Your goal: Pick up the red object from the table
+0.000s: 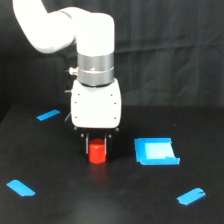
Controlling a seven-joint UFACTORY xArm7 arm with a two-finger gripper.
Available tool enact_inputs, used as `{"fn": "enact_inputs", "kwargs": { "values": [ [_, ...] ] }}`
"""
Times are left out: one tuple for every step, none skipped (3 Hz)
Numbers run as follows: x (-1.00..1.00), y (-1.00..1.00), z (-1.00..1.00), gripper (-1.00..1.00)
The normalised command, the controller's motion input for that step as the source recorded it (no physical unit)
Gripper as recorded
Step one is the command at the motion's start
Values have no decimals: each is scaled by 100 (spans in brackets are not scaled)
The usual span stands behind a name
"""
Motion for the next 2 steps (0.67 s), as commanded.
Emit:
{"fn": "enact_inputs", "kwargs": {
  "values": [
    [0, 3, 56, -98],
    [-2, 2, 63, -97]
  ]
}}
